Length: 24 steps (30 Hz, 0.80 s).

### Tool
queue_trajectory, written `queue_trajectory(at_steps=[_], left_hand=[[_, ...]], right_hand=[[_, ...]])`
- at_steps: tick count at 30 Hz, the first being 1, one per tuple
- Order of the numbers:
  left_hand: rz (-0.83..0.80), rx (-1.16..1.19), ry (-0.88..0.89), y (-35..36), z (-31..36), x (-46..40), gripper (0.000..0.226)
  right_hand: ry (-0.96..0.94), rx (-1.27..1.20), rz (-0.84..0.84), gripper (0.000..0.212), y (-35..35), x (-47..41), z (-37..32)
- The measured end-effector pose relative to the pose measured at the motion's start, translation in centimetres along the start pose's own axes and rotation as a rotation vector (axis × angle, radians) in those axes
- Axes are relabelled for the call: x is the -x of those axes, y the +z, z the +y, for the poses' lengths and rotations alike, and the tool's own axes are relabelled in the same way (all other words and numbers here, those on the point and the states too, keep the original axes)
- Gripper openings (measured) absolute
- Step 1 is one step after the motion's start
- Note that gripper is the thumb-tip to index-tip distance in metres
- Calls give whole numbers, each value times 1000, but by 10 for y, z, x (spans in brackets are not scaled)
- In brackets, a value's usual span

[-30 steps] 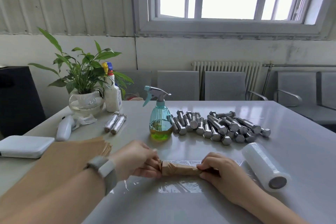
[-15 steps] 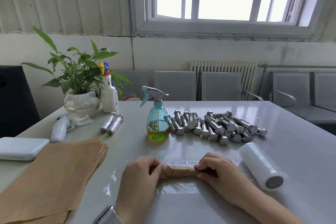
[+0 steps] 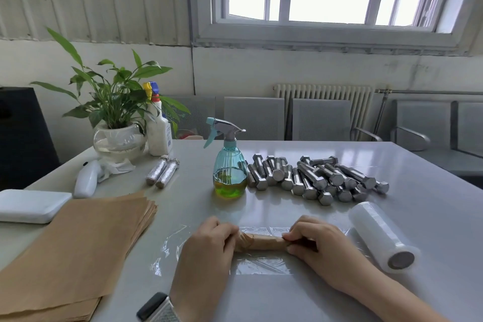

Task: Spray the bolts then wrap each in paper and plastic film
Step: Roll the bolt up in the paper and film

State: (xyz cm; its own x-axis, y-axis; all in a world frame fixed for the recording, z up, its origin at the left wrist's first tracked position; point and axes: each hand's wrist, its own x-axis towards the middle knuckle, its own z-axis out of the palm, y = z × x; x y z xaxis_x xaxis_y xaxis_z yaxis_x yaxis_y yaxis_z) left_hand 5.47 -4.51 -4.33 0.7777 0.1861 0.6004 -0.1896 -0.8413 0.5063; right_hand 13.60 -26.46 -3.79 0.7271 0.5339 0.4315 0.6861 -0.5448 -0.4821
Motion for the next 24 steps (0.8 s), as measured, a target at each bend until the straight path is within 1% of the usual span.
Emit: queue_trajectory(at_steps=[3,4,6,8,10,11,12,13,14,15,16,17,18,19,20,22,23,24], left_hand=[[-73,0,20,0,0,-2,12],[-113,-50,36,-1,1,-2,12],[-188,-278,107,-2,10,-3,3],[-194,-464,232,-2,18,-1,5],[-211,-570,276,-2,26,4,15],[-265,-581,254,-2,30,6,12],[-294,-531,211,-5,32,5,15],[-334,-452,106,-6,28,3,21],[-323,-337,2,-13,21,-2,25],[-355,-145,-132,-22,14,-11,27],[-344,54,-252,-33,4,-22,24],[-284,170,-352,-45,-9,-32,19],[-225,197,-442,-55,-23,-39,16],[-185,138,-497,-65,-37,-46,15],[-181,-1,-514,-72,-53,-51,14],[-277,-305,-524,-77,-79,-53,16],[-335,-395,-530,-76,-84,-53,20],[-383,-436,-536,-74,-87,-52,26]], right_hand=[[-6,-2,-3,10,0,0,1],[-7,0,-3,10,0,1,1],[-6,3,-3,10,1,1,2],[-6,8,-1,9,1,1,2],[-1,9,-1,9,0,1,1],[0,11,-6,9,0,2,1],[0,11,-10,9,0,2,0],[1,9,-9,9,-1,2,-1],[3,8,-8,10,-1,2,-2],[5,9,-7,10,-2,2,-2],[6,10,-7,10,-2,1,-2],[8,8,-7,10,-2,1,-2],[12,4,-5,10,-2,1,-2],[15,0,-5,10,-2,1,-2],[15,-2,-4,10,-2,1,-2],[7,0,-4,10,-1,1,-1],[4,2,-4,10,-1,1,-1],[3,4,-3,10,-1,1,-1]])
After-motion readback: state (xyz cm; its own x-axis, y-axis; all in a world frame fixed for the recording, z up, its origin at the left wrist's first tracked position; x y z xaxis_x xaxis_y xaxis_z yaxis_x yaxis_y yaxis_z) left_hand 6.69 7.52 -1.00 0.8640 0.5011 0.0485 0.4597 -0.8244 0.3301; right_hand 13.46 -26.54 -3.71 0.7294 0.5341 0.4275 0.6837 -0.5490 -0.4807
